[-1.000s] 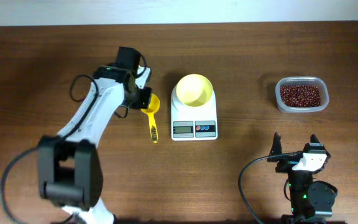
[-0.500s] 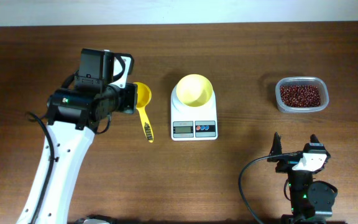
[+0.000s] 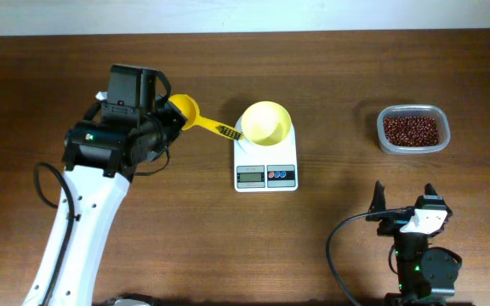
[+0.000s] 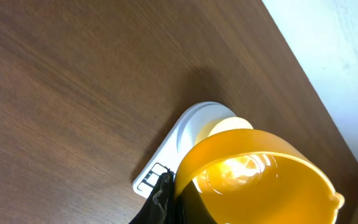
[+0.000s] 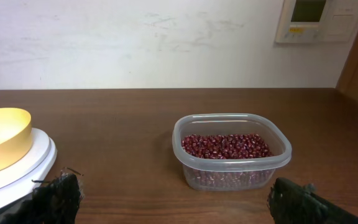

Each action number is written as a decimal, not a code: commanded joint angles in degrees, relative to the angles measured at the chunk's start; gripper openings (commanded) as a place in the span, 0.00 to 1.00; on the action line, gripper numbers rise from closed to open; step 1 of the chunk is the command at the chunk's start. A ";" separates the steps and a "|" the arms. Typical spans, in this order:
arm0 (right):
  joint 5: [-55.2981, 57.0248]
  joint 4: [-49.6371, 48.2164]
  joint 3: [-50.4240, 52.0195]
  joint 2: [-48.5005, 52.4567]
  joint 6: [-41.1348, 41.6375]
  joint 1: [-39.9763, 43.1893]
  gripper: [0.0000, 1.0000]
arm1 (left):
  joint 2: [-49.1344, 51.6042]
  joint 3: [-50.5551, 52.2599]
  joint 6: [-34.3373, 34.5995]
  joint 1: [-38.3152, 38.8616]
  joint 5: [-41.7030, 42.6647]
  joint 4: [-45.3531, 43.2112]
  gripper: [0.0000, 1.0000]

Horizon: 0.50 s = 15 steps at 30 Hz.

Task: Scoop item into bowl and weigh 50g on scale
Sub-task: 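Lift the yellow scoop with the left gripper toward the scale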

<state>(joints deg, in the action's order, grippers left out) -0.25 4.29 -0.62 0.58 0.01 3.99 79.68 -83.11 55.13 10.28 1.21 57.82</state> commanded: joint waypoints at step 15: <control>0.35 -4.13 -0.09 -0.26 23.08 0.17 0.99 | -0.15 -0.50 4.68 -0.04 -1.27 0.15 0.00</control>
<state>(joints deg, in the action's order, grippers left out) -0.23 1.63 -0.60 0.58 12.51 3.99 79.66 -83.11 59.24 10.28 1.02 57.87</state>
